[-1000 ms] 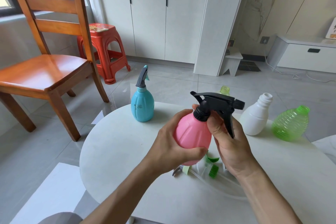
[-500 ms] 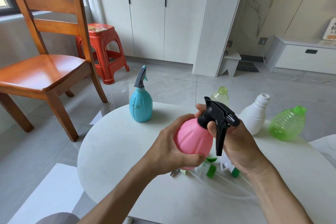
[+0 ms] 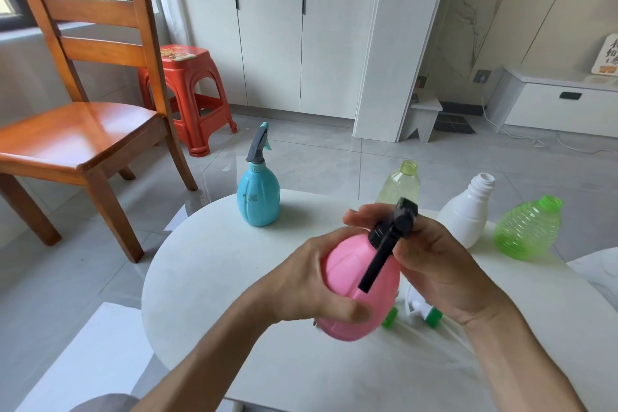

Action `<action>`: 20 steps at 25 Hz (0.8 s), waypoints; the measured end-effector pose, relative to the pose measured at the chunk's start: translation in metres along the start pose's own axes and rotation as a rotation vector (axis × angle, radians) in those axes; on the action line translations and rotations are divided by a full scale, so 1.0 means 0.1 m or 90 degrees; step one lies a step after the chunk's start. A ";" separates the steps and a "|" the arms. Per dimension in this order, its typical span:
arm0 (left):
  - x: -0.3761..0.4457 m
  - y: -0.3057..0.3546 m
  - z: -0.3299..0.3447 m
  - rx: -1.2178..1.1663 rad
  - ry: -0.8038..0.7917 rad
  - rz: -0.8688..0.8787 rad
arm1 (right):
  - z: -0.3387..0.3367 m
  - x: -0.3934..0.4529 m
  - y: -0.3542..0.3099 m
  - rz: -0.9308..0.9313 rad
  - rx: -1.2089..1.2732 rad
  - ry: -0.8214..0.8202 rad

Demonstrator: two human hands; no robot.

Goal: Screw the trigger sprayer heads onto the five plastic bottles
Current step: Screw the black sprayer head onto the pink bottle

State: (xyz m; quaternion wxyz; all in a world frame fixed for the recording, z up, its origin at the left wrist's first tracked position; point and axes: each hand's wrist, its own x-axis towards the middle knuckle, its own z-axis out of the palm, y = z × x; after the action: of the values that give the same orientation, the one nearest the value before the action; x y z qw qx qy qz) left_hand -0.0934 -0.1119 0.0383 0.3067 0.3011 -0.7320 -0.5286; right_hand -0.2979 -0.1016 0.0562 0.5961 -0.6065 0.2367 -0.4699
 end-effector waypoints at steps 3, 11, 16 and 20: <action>-0.01 -0.04 -0.01 -0.040 -0.034 -0.019 | 0.01 -0.01 0.01 0.016 0.046 -0.004; 0.05 -0.17 0.34 0.058 0.209 -0.059 | 0.10 0.01 0.20 -0.031 0.004 0.290; 0.01 -0.05 0.07 0.044 0.040 -0.059 | -0.05 -0.03 -0.03 -0.029 0.061 0.052; 0.00 -0.06 0.19 0.095 0.186 -0.015 | 0.03 0.00 0.05 -0.077 -0.003 0.157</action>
State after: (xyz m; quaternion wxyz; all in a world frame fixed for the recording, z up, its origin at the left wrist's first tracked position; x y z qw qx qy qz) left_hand -0.1069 -0.1025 0.0278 0.3805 0.4053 -0.7131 -0.4272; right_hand -0.2939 -0.1012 0.0522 0.5317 -0.5584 0.2722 -0.5756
